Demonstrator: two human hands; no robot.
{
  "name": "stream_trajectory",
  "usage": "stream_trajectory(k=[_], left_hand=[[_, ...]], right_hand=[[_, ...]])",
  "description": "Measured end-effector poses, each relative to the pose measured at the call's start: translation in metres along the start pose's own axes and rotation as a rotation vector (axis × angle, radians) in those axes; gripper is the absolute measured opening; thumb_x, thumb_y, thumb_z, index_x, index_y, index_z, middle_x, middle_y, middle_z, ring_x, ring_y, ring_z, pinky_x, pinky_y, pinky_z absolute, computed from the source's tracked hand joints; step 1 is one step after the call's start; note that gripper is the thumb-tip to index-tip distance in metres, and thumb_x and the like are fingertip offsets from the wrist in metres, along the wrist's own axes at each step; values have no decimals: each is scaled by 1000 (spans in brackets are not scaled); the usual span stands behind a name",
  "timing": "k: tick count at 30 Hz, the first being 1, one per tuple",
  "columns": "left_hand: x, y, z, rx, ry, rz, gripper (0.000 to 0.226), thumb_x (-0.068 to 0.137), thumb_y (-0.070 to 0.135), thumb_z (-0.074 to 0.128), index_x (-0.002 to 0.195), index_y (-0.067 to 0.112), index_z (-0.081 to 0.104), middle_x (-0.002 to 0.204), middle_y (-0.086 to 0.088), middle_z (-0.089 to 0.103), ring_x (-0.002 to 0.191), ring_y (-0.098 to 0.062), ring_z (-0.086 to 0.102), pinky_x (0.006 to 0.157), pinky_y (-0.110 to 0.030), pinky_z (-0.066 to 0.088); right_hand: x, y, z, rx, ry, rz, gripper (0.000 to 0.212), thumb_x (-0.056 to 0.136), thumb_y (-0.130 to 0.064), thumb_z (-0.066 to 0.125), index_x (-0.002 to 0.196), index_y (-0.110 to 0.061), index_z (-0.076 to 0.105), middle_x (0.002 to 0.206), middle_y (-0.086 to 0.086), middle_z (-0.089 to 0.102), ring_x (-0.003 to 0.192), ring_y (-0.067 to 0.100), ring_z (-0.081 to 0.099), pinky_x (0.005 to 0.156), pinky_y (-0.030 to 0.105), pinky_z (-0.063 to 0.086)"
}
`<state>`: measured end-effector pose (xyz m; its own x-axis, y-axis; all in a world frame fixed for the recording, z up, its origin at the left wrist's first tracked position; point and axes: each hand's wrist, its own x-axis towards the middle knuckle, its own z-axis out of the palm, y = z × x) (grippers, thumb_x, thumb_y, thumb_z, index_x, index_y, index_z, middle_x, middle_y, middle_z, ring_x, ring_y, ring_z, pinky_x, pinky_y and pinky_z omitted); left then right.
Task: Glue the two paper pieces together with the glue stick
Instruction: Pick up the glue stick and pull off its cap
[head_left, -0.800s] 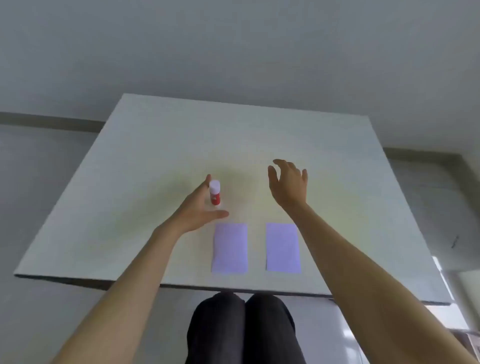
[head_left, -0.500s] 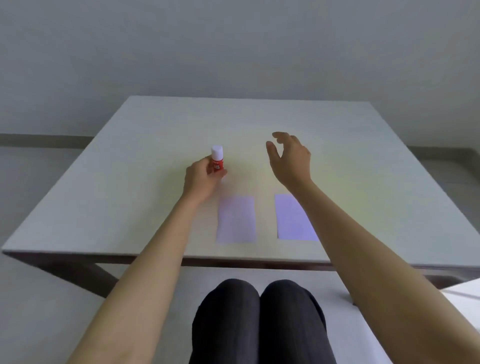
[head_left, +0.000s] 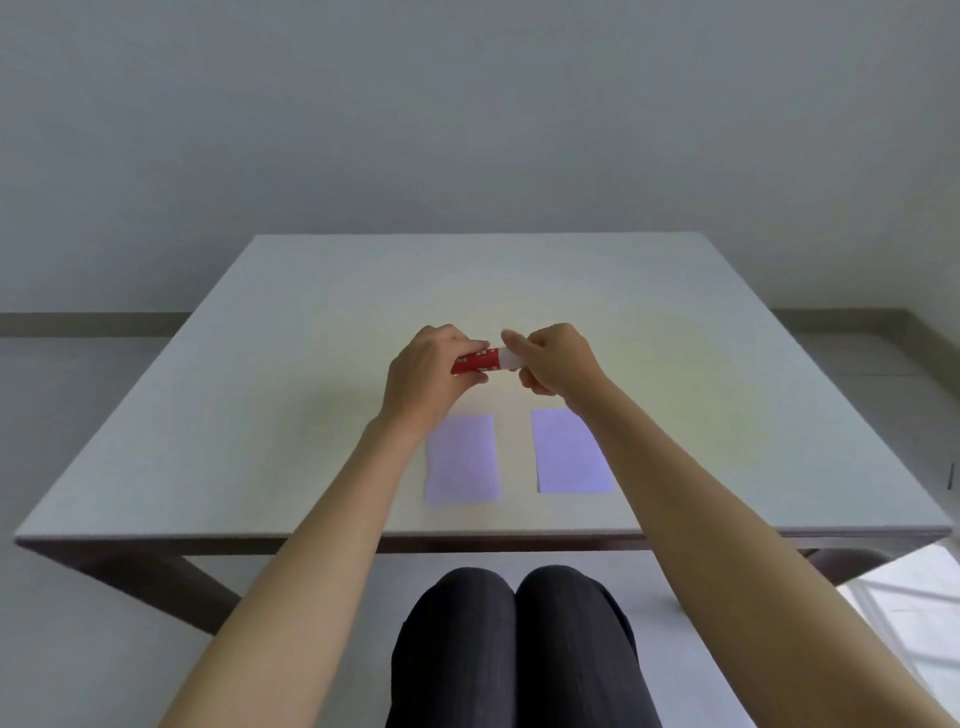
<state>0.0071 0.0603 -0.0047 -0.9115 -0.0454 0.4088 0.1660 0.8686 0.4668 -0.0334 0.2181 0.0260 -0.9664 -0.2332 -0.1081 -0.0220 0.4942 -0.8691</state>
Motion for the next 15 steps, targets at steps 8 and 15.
stream_trajectory(k=[8,15], left_hand=[[-4,5,-4,121,-19,76,32,78,27,71,110,26,69,97,2,67,94,-20,56,63,-26,36],[-3,6,-15,121,-35,68,26,77,32,71,103,30,70,81,1,67,77,-21,58,57,-26,33]], right_hand=[[-10,11,-2,186,-48,80,47,87,-43,59,82,3,64,56,11,63,38,19,58,45,26,49],[-9,7,-8,228,-73,-79,31,89,-29,61,92,1,63,65,10,62,52,25,62,53,31,52]])
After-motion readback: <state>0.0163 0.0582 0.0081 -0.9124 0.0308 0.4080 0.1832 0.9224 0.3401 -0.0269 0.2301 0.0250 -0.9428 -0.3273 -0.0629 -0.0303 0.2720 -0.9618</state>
